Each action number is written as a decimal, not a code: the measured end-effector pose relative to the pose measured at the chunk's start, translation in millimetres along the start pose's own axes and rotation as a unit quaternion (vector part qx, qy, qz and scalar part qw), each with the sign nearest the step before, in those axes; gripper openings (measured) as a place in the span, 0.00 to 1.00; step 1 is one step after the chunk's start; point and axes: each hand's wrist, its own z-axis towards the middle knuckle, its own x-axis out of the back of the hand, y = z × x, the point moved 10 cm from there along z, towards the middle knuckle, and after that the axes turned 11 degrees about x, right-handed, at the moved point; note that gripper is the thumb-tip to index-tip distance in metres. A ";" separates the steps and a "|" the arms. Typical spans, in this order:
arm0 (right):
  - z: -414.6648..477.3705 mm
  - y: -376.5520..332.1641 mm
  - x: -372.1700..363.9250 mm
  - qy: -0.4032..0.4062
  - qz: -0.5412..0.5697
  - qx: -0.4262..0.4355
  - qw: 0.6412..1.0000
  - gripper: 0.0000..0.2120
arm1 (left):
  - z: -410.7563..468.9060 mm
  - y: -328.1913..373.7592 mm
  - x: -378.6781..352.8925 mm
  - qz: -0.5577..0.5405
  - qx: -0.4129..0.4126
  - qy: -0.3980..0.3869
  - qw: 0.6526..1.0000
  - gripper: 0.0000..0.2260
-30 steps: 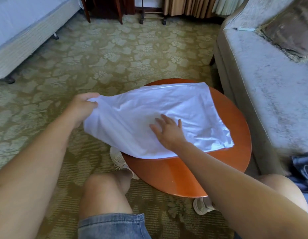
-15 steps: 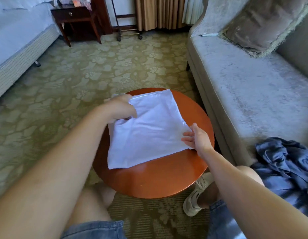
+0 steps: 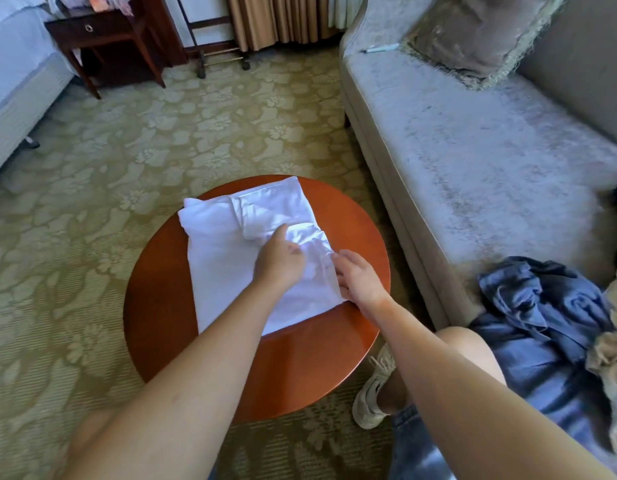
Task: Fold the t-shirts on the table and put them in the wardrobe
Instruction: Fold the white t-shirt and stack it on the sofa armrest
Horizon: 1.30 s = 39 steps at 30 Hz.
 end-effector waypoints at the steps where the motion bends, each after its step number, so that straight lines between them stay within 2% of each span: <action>1: -1.0 -2.1 1.8 0.004 -0.029 0.009 1.000 0.26 | -1.8 -14.0 14.4 0.023 0.004 0.060 0.998 0.23; 2: -2.7 -4.7 2.5 0.007 -0.055 0.015 0.998 0.30 | -6.2 -28.5 23.6 0.046 0.014 0.096 0.994 0.22; 4: -6.3 -10.8 3.1 0.021 -0.087 0.032 0.995 0.30 | -13.7 -59.5 27.9 0.122 0.052 0.119 0.984 0.24; 7: -8.8 -14.2 0.6 0.020 -0.152 0.060 0.986 0.28 | -9.8 -103.8 13.0 0.211 0.117 0.059 0.969 0.31; 10: -14.3 -21.6 1.5 0.043 -0.194 0.085 0.976 0.24 | -5.3 -119.8 4.5 0.241 0.094 0.044 0.965 0.32; 11: -17.9 -33.4 6.8 0.083 -0.233 0.120 0.961 0.21 | -5.2 -120.6 3.6 0.248 0.080 0.048 0.964 0.32; 13: -28.2 -69.6 4.5 0.151 -0.328 0.230 0.904 0.17 | -3.6 -119.9 4.4 0.255 0.058 0.054 0.964 0.32; 14: -27.7 -81.6 -10.9 0.132 -0.364 0.275 0.880 0.16 | -1.3 -119.6 5.8 0.256 0.050 0.058 0.964 0.31; 16: -15.7 -81.5 -62.8 -0.010 -0.440 0.309 0.843 0.17 | 3.1 -119.1 8.6 0.259 0.035 0.067 0.963 0.30; 18: -5.6 -64.0 -112.0 -0.168 -0.513 0.308 0.783 0.19 | 7.8 -120.4 10.5 0.263 0.025 0.070 0.962 0.28; 19: -1.6 -56.9 -128.8 -0.218 -0.534 0.312 0.755 0.20 | 9.7 -121.4 11.5 0.264 0.021 0.071 0.962 0.28; 20: 7.8 -51.9 -137.5 -0.235 -0.549 0.312 0.739 0.22 | 11.4 -121.6 12.8 0.262 0.015 0.072 0.962 0.28; 21: 22.0 -51.9 -139.6 -0.225 -0.564 0.320 0.727 0.25 | 12.8 -121.5 13.7 0.261 0.008 0.071 0.963 0.28; 22: 38.4 -57.7 -131.2 -0.187 -0.578 0.301 0.735 0.28 | 14.0 -121.4 14.4 0.261 0.001 0.069 0.963 0.28; 25: 75.8 -73.4 -67.1 -0.014 -0.619 0.129 0.774 0.35 | 17.6 -122.7 14.5 0.277 -0.014 0.055 0.959 0.29; 26: 76.8 -80.5 -53.4 0.028 -0.630 0.106 0.769 0.36 | 19.1 -122.7 14.4 0.283 -0.019 0.050 0.958 0.29; 27: 76.8 -84.3 -51.0 0.035 -0.648 0.105 0.754 0.35 | 20.4 -122.1 14.4 0.288 -0.025 0.045 0.956 0.29; 28: 75.8 -82.8 -58.9 0.007 -0.670 0.123 0.733 0.34 | 21.9 -121.2 14.0 0.290 -0.032 0.041 0.956 0.29; 30: 68.3 -67.2 -86.6 -0.104 -0.693 0.164 0.694 0.32 | 24.1 -119.8 13.2 0.294 -0.043 0.030 0.954 0.29; 32: 60.9 -52.3 -98.4 -0.170 -0.690 0.175 0.681 0.30 | 25.8 -120.2 13.2 0.306 -0.055 0.013 0.950 0.29; 35: 51.7 -44.9 -89.9 -0.142 -0.694 0.141 0.692 0.32 | 28.2 -120.1 21.6 0.331 -0.096 0.012 0.939 0.30; 39: 16.7 -56.1 -94.7 -0.105 -0.758 0.136 0.630 0.29 | 38.7 -123.1 68.7 0.393 -0.115 0.135 0.902 0.28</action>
